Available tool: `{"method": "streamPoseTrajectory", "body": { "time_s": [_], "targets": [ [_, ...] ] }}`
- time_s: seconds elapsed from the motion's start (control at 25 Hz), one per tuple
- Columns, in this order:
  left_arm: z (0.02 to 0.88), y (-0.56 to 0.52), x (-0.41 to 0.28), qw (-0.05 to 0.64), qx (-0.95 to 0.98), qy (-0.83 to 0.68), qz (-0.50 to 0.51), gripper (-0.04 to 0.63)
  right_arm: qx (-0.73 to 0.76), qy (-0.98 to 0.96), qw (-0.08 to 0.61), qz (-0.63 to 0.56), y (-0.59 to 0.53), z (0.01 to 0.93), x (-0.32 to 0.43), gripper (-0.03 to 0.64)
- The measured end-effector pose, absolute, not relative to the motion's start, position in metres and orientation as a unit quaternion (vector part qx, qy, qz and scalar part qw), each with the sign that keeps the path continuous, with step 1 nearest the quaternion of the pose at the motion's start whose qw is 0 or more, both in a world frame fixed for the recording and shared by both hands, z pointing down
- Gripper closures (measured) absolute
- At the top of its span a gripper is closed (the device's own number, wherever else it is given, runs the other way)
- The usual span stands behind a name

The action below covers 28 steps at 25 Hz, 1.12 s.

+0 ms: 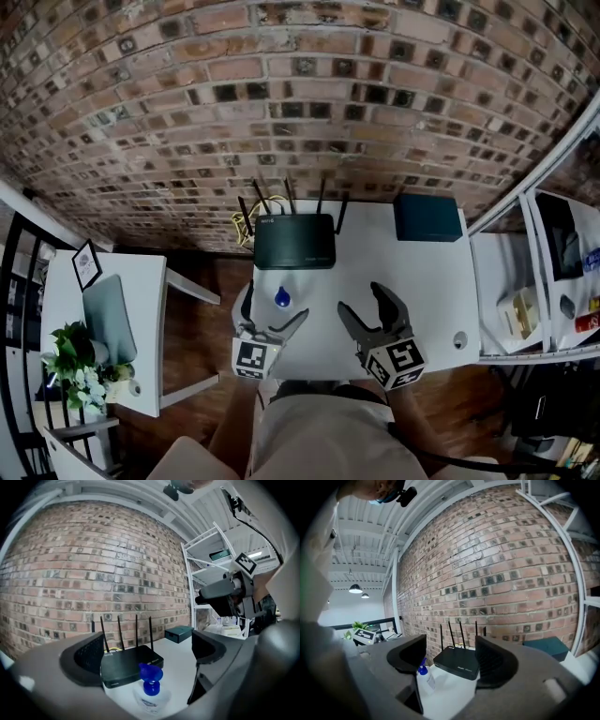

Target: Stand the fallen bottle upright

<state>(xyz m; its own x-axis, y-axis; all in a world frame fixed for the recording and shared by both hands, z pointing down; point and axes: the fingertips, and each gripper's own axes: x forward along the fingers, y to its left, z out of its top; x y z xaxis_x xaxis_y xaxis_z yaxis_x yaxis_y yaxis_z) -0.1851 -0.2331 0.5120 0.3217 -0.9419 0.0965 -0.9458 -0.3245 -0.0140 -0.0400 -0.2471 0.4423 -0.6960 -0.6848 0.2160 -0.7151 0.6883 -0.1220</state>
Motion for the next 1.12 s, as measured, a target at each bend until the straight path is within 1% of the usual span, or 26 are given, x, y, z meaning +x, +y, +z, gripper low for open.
{"method": "streamPoseTrajectory", "body": {
  "time_s": [0.08, 0.12, 0.16, 0.24, 0.28, 0.36, 0.48, 0.52, 0.56, 0.6, 0.68, 0.76, 0.8, 0.88, 0.92, 0.96, 1.0, 1.12],
  "targets": [
    [0.487, -0.225, -0.194, 0.002, 0.799, -0.600, 0.030, -0.005, 0.378, -0.920, 0.063, 0.086, -0.241, 0.434, -0.040, 0.304],
    [0.475, -0.216, -0.196, -0.005, 0.789, -0.614, 0.025, 0.022, 0.376, -0.922, 0.050, 0.079, -0.234, 0.427, -0.036, 0.304],
    [0.464, -0.204, -0.195, -0.011, 0.777, -0.629, 0.023, 0.048, 0.374, -0.924, 0.029, 0.071, -0.225, 0.417, -0.031, 0.304],
    [0.441, -0.182, -0.189, -0.025, 0.752, -0.658, 0.024, 0.072, 0.365, -0.929, -0.015, 0.051, -0.208, 0.391, -0.020, 0.304],
    [0.427, -0.172, -0.186, -0.033, 0.738, -0.673, 0.025, 0.082, 0.360, -0.932, -0.025, 0.036, -0.201, 0.379, -0.016, 0.304],
    [0.401, -0.146, -0.174, -0.041, 0.708, -0.704, 0.016, 0.113, 0.354, -0.935, -0.026, 0.000, -0.184, 0.364, -0.002, 0.304],
    [0.383, -0.096, -0.137, -0.025, 0.671, -0.741, 0.013, 0.130, 0.338, -0.940, -0.031, -0.026, -0.147, 0.358, 0.037, 0.302],
    [0.382, -0.079, -0.120, -0.019, 0.660, -0.751, 0.019, 0.130, 0.329, -0.944, -0.030, -0.025, -0.134, 0.361, 0.052, 0.284],
    [0.383, -0.061, -0.103, -0.012, 0.648, -0.762, 0.025, 0.135, 0.322, -0.946, -0.028, -0.018, -0.124, 0.367, 0.066, 0.184],
    [0.386, -0.045, -0.088, -0.004, 0.635, -0.772, 0.032, 0.141, 0.320, -0.947, -0.026, -0.009, -0.116, 0.374, 0.082, 0.114],
    [0.393, -0.015, -0.061, 0.012, 0.610, -0.791, 0.037, 0.159, 0.330, -0.944, -0.022, 0.005, -0.105, 0.386, 0.112, 0.114],
    [0.393, 0.006, -0.034, 0.025, 0.599, -0.799, 0.040, 0.163, 0.345, -0.939, -0.012, 0.014, -0.095, 0.392, 0.141, 0.114],
    [0.390, 0.017, -0.021, 0.020, 0.597, -0.801, 0.048, 0.173, 0.348, -0.937, -0.008, 0.017, -0.087, 0.391, 0.153, 0.115],
    [0.384, 0.040, -0.002, 0.001, 0.590, -0.804, 0.071, 0.213, 0.350, -0.937, -0.004, 0.016, -0.066, 0.383, 0.172, 0.120],
    [0.381, 0.048, 0.005, -0.001, 0.589, -0.805, 0.073, 0.214, 0.349, -0.937, -0.004, 0.013, -0.057, 0.378, 0.178, 0.134],
    [0.377, 0.053, 0.010, -0.001, 0.592, -0.803, 0.069, 0.213, 0.348, -0.937, -0.005, 0.008, -0.050, 0.372, 0.181, 0.174],
    [0.374, 0.055, 0.015, -0.001, 0.597, -0.800, 0.064, 0.214, 0.346, -0.938, -0.006, 0.002, -0.045, 0.366, 0.182, 0.194],
    [0.359, 0.064, 0.028, -0.015, 0.610, -0.790, 0.056, 0.222, 0.330, -0.944, -0.002, -0.012, -0.029, 0.358, 0.174, 0.204]
  ]
}}
